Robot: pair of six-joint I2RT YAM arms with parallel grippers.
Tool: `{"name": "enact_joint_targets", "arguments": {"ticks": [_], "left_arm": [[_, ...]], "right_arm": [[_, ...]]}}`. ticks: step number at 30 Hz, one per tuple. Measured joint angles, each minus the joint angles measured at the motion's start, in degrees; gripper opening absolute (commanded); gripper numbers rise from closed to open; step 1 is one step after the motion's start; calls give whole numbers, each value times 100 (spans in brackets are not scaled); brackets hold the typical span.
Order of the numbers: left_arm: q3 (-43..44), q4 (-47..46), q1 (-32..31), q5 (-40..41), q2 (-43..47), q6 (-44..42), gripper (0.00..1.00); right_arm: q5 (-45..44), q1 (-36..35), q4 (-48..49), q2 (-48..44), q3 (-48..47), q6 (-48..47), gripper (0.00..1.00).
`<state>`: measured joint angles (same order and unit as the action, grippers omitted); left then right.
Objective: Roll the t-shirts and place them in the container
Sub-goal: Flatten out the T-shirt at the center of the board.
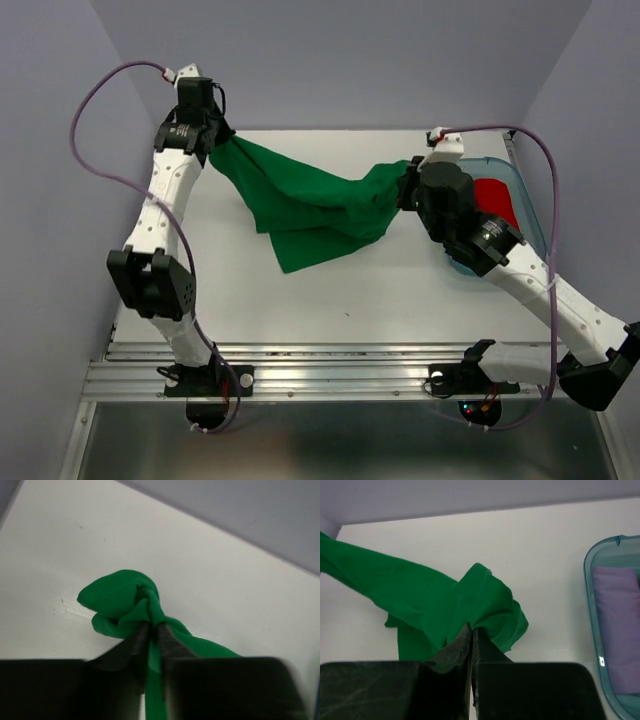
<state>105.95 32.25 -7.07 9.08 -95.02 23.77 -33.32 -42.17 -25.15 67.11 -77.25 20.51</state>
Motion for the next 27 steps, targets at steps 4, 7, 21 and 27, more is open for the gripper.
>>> {"name": "enact_joint_targets", "arguments": {"ticks": [4,7,21,27], "left_arm": [[404,13,2,-52,-1097,-74,84],[916,87,0,-98,-1895,-114,86],[-1919,-289,-581,-7,-529,-66,47],[-3226,-785,-719,-260,-133,321,66]], "right_arm": [[-63,0,234,-85,986,184,8],[76,0,326,-232,2000,498,17],[789,2,11,-468,3777,1714,57],[1062,11,365,101,3300,1572,57]]}}
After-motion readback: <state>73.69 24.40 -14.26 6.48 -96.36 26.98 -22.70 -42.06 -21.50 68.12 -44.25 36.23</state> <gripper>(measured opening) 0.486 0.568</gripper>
